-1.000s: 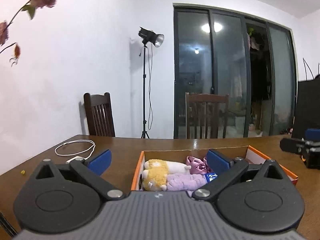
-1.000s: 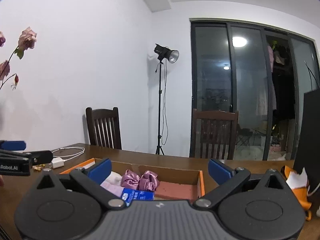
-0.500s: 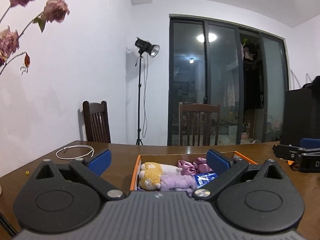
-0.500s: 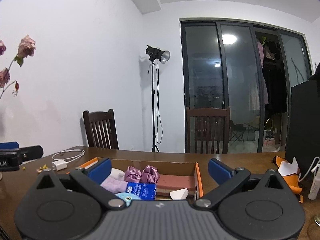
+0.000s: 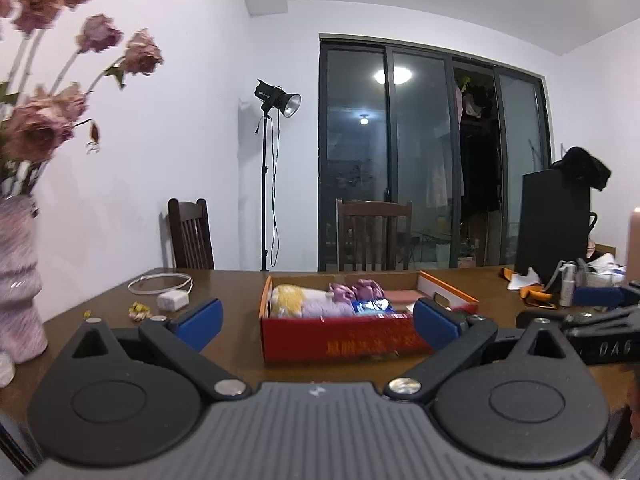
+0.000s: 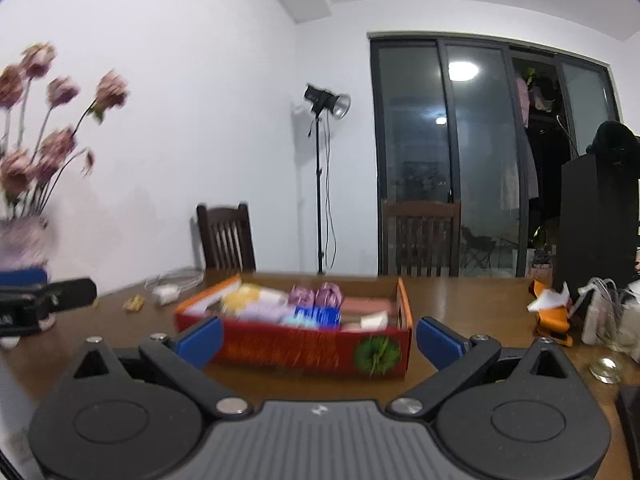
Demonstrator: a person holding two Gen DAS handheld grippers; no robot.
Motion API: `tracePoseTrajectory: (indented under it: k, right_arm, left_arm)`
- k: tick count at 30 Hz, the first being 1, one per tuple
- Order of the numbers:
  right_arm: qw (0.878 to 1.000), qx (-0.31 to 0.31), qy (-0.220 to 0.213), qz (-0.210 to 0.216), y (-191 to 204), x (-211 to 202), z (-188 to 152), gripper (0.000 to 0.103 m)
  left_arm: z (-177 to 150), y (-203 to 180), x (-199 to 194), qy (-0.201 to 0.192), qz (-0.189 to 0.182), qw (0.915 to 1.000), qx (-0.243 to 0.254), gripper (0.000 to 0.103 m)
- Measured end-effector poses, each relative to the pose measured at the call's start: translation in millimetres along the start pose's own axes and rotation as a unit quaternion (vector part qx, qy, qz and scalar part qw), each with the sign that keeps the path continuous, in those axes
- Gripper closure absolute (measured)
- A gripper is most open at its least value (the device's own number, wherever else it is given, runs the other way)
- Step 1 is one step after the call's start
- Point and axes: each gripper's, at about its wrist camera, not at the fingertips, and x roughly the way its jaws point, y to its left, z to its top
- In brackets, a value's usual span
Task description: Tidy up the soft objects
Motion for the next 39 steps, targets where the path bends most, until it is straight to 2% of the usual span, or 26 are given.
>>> tracePoseTrajectory:
  k: [3, 5, 8, 10, 17, 26, 39]
  right_arm:
    - [1.0, 0.001, 0.009, 0.025, 12, -35, -14, 0.0]
    - [0.999, 0.001, 0.007, 0.041, 20, -55, -22, 0.0]
    - [0.999, -0.038, -0.009, 0.035, 37, -76, -33, 0.0]
    - [0.998, -0.04, -0.013, 0.039, 43, -82, -36, 0.0]
    - [0.999, -0.023, -0.001, 0.039, 37, -74, -31, 0.0]
    - [1.0, 0.002, 0.005, 0.024, 27, -68, -30, 0.0]
    - [0.999, 0.02, 0.019, 0.024, 24, -61, -38, 0.0]
  left_arm:
    - [-11, -3, -24, 0.015, 0.014, 0.9995, -0.025, 0.0]
    - [-20, -7, -35, 0.029, 0.026, 0.999, -0.024, 0.0]
    - [-31, -16, -53, -0.013, 0.05, 0.9985, 0.019, 0.0]
    - [-31, -17, -54, -0.024, 0.056, 0.9976, 0.034, 0.0]
    - [-32, -10, -49, -0.005, 0.046, 0.9989, 0.013, 0.0]
    - [-36, -13, -50, -0.001, 0.037, 0.9992, 0.017, 0.0]
    - [-45, -11, -44, 0.013, 0.035, 0.9992, 0.018, 0.0]
